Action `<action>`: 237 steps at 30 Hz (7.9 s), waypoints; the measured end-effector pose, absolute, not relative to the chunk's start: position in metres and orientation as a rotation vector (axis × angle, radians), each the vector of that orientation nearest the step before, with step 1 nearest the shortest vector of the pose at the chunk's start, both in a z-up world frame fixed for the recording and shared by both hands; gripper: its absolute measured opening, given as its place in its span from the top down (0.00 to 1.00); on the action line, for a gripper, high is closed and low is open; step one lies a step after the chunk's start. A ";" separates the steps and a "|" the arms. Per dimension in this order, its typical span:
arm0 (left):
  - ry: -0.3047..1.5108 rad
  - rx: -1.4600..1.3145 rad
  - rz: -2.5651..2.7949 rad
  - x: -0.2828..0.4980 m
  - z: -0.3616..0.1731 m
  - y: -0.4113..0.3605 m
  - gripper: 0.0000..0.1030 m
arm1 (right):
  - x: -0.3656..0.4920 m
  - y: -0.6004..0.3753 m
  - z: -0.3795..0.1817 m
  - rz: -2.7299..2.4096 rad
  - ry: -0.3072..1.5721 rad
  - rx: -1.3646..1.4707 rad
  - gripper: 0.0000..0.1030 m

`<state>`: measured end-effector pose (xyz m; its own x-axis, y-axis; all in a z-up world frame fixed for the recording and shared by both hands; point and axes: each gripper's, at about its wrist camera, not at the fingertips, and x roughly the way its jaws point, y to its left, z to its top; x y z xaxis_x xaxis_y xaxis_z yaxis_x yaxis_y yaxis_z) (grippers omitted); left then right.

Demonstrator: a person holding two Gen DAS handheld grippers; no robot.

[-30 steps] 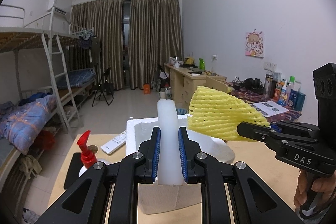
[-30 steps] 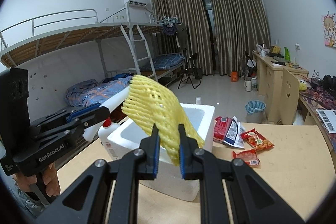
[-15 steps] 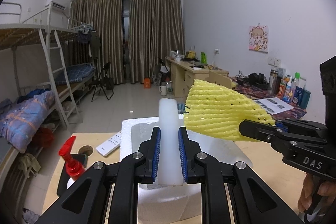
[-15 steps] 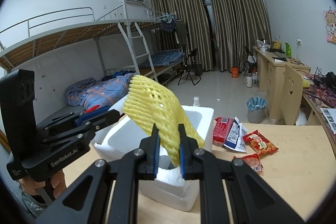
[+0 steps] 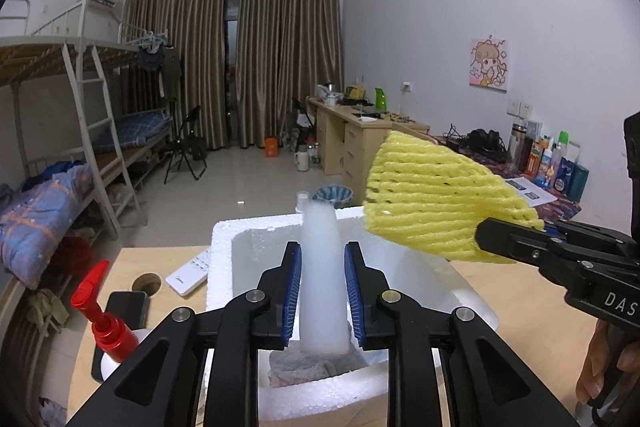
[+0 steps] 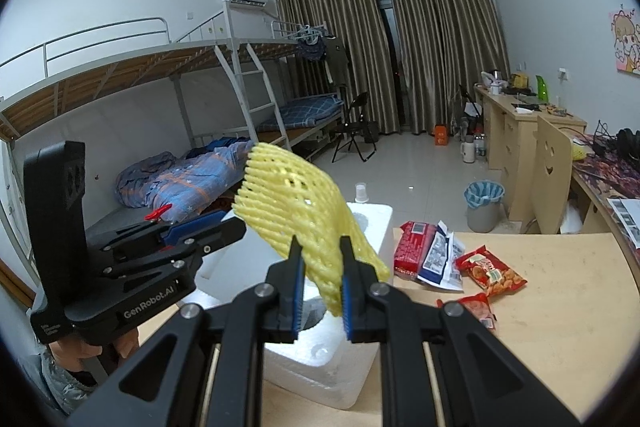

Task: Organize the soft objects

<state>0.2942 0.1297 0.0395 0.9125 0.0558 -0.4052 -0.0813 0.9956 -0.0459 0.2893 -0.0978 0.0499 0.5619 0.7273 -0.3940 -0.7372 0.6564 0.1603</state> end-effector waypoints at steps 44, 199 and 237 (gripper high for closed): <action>0.307 -0.103 0.252 0.249 0.059 0.162 0.02 | 0.313 -0.039 0.039 0.879 0.520 -0.113 0.81; 0.118 -0.029 0.160 -0.047 -0.004 0.015 0.00 | 0.039 -0.223 -0.015 0.639 0.213 -0.020 0.00; 0.114 -0.013 0.161 -0.051 -0.004 0.012 0.00 | 0.040 -0.218 -0.017 0.652 0.231 -0.024 0.00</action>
<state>-0.0513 0.0124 -0.0041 0.9806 0.1595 -0.1141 -0.1609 0.9870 -0.0035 0.0395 -0.2182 -0.0169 0.7703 0.5984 -0.2204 -0.6038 0.7956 0.0498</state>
